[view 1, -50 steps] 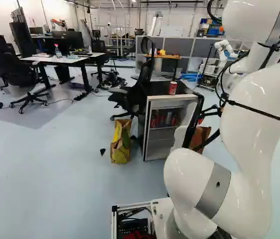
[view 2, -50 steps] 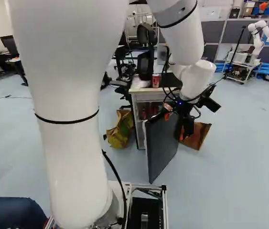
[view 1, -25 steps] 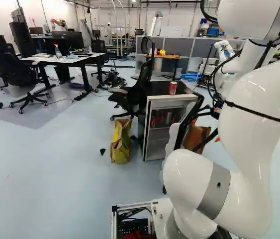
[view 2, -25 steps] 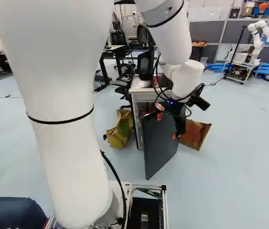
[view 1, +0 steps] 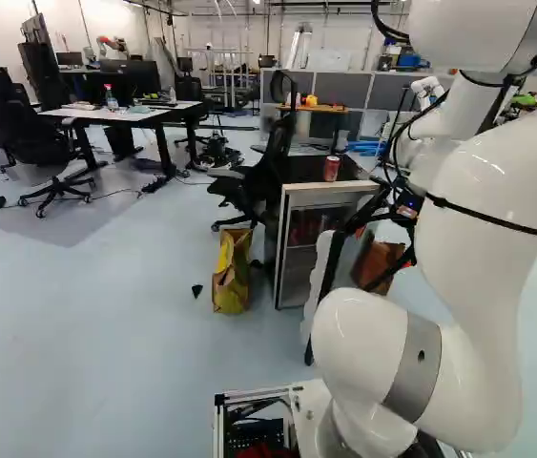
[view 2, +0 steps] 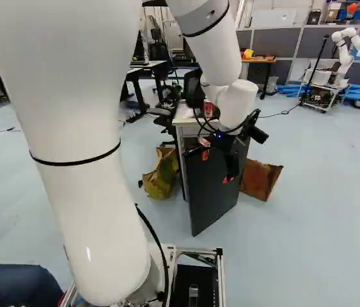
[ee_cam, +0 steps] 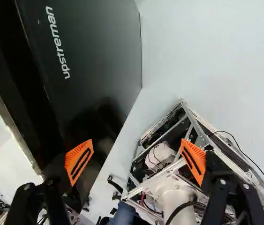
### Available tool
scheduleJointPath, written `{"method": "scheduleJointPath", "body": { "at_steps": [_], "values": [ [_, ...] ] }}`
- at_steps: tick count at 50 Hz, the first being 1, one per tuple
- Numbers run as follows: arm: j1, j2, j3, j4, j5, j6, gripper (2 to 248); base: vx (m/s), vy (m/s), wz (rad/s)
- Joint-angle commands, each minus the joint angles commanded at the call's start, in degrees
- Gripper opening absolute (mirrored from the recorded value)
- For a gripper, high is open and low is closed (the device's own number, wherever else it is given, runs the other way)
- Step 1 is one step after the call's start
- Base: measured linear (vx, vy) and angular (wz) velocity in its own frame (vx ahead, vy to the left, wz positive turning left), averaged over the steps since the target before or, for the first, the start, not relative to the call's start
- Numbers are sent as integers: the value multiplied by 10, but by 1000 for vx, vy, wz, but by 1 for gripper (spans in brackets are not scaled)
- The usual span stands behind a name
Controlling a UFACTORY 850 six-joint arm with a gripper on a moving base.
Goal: Grab a drink from the fridge
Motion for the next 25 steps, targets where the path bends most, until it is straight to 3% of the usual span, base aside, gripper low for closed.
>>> {"method": "scheduleJointPath", "body": {
  "at_steps": [25],
  "values": [
    [47,10,13,-1,30,0,247,0,0,0]
  ]
}}
